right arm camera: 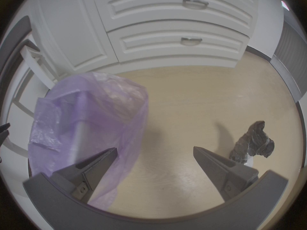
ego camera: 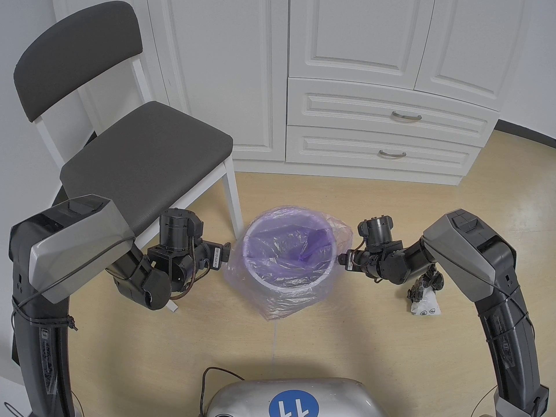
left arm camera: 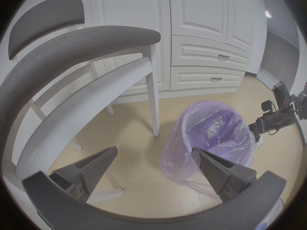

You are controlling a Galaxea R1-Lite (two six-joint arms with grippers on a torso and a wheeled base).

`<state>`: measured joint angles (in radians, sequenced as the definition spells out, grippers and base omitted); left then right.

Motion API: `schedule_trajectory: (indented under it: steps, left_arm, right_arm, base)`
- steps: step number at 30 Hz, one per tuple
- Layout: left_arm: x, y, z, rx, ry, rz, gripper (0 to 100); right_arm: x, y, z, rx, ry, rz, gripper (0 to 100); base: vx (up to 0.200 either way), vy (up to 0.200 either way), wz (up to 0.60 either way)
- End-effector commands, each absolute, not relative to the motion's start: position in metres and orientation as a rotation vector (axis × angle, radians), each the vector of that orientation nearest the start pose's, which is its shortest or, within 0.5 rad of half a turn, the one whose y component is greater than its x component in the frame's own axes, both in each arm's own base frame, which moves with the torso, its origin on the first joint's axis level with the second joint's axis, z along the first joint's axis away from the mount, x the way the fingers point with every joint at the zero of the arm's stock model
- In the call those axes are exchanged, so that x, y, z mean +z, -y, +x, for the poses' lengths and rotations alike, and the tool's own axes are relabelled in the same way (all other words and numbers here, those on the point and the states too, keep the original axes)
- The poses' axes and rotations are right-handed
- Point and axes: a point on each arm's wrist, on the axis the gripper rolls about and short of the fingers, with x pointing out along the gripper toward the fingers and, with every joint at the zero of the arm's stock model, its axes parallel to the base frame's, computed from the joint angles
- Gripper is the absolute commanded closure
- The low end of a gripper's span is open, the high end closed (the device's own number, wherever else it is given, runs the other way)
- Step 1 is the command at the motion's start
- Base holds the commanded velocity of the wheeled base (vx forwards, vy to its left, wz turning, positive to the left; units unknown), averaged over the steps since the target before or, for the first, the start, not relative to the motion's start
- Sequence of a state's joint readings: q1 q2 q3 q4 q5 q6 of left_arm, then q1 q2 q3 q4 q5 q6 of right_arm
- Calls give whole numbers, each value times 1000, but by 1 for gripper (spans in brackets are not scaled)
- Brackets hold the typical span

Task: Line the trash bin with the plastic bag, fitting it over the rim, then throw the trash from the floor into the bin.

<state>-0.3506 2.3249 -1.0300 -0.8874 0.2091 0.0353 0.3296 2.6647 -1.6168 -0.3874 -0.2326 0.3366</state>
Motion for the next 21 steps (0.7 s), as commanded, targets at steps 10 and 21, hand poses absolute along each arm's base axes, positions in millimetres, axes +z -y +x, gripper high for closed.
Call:
schedule_trajectory:
  steps: [10, 21]
  left_arm:
    - [29, 141, 396, -145, -390, 149, 0]
    - [28, 148, 394, -162, -374, 146, 0]
  right_arm:
    - [-89, -148, 504, -52, -843, 148, 0]
    - [-107, -139, 510, 6, -814, 149, 0]
  base:
    - [0, 0, 0]
    - [0, 0, 0]
